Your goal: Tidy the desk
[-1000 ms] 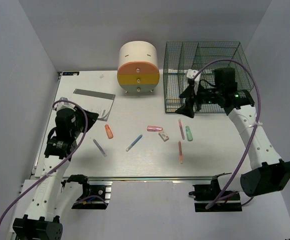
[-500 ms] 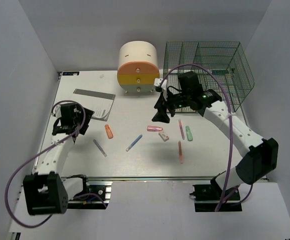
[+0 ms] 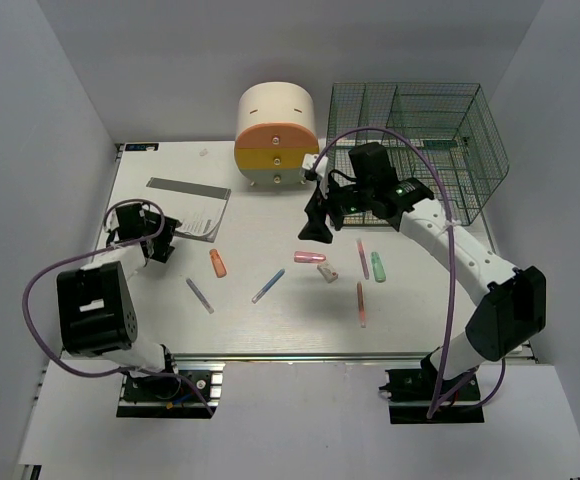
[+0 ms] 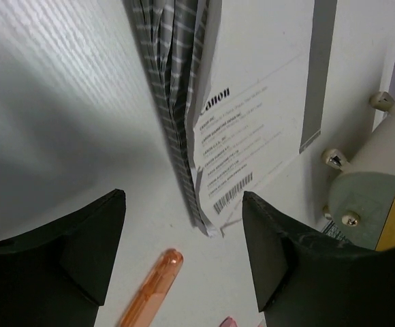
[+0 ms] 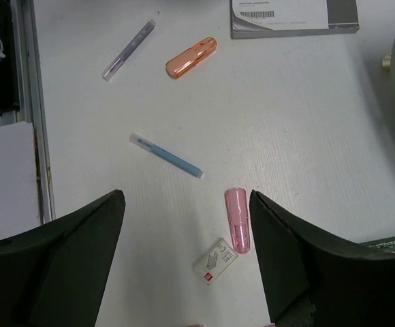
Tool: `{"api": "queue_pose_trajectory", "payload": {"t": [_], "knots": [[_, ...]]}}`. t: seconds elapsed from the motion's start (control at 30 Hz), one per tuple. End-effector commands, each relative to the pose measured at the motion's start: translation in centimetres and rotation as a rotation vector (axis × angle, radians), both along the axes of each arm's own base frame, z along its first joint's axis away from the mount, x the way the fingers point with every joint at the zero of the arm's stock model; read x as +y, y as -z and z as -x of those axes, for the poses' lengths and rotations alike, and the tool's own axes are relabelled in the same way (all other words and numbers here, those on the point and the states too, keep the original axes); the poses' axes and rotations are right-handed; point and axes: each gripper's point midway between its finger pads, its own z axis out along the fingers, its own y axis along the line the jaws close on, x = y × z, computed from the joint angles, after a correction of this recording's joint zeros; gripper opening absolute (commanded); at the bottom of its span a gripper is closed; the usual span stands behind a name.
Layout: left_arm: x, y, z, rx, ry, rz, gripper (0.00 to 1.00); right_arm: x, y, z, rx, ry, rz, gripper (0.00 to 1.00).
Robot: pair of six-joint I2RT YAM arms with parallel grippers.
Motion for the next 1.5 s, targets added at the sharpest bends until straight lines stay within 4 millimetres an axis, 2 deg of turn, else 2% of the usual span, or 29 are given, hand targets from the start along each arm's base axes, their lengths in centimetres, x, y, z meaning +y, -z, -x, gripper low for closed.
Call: {"api": "queue_pose_trajectory", "payload": {"t": [0.0, 0.13, 0.4, 0.73, 1.2, 1.37, 1.47], "knots": [[0.8, -2.6, -3.1, -0.129, 0.025, -0.019, 0.79, 0.5, -0.6, -0.8, -0.029, 0.005, -0.015, 0.79], [1.8, -1.9, -4.0, -0.132, 0.022, -0.033, 0.78, 0.4, -0.3, -1.0, -0.027, 0.008, -0.004, 0.80], [2.5, -0.7, -5.3, -0.151, 0.024, -0.048, 0.78, 0.3, -0.3, -1.3, -0.033, 0.019, 0.010, 0.80], [2.9, -2.2, -6.5, -0.218, 0.030, -0.051, 0.78, 0.1, -0.2, -1.4, -0.034, 0.030, 0.020, 0.80], [3.2, -2.6, -6.8, -0.251, 0.021, -0.044, 0.79, 0.2, -0.4, -1.4, -0.039, 0.030, 0.018, 0.81], [2.9, -2.0, -7.7, -0.249, 0.050, -0.029, 0.70, 0.1, -0.3, -1.4, -0.036, 0.030, 0.019, 0.81], [2.8, -1.9, -8.1, -0.243, 0.063, -0.026, 0.69, 0.0, -0.2, -1.5, -0.039, 0.034, 0.022, 0.81]]}}
